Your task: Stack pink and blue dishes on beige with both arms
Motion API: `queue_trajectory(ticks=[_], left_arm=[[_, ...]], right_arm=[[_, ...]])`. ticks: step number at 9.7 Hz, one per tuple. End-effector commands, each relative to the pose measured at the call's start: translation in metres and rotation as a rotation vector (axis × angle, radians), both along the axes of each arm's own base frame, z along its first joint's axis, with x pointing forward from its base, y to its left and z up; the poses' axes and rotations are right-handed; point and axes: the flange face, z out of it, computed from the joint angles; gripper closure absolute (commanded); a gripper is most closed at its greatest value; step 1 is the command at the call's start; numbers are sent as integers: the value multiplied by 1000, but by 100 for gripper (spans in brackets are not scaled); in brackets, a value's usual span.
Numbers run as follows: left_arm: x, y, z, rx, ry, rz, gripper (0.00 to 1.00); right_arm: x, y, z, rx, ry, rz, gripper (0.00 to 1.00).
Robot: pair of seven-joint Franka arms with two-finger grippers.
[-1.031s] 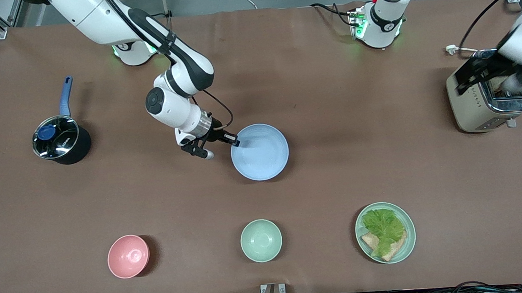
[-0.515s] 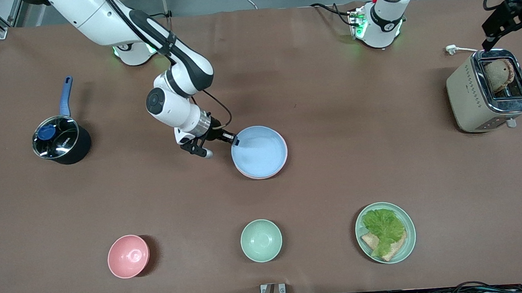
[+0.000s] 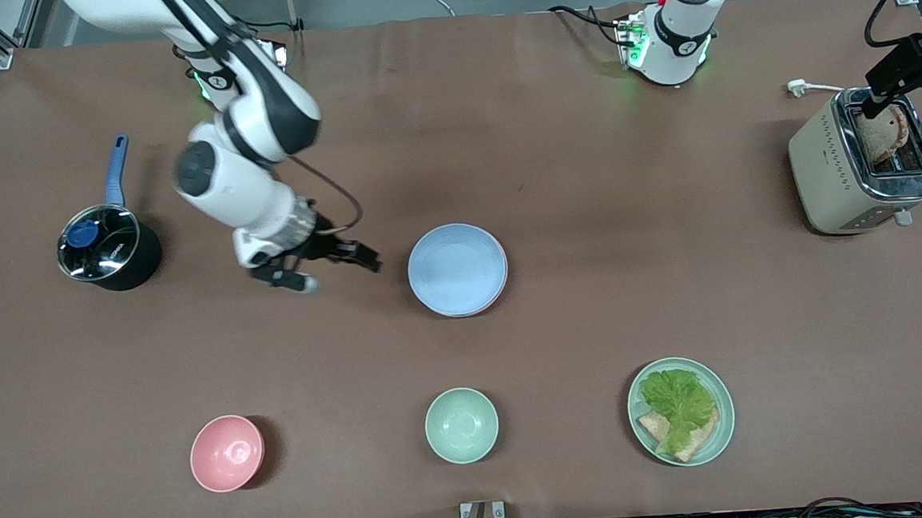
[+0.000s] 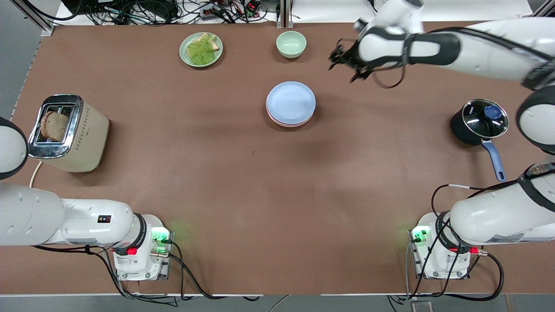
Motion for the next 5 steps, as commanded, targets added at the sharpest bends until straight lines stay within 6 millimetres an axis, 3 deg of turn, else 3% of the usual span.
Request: queue_trajectory(ticks=[1, 2, 3, 5], left_arm=[[1, 5, -10, -11, 34, 7, 0], [1, 6, -10, -5, 35, 8, 0], [1, 7, -9, 1, 32, 9, 0], [1, 6, -10, 3, 34, 6, 0]], right_arm=[[4, -70, 73, -208, -59, -13, 0], [14, -115, 110, -243, -51, -30, 0], [19, -160, 146, -273, -28, 60, 0], [19, -235, 209, -275, -3, 85, 0]])
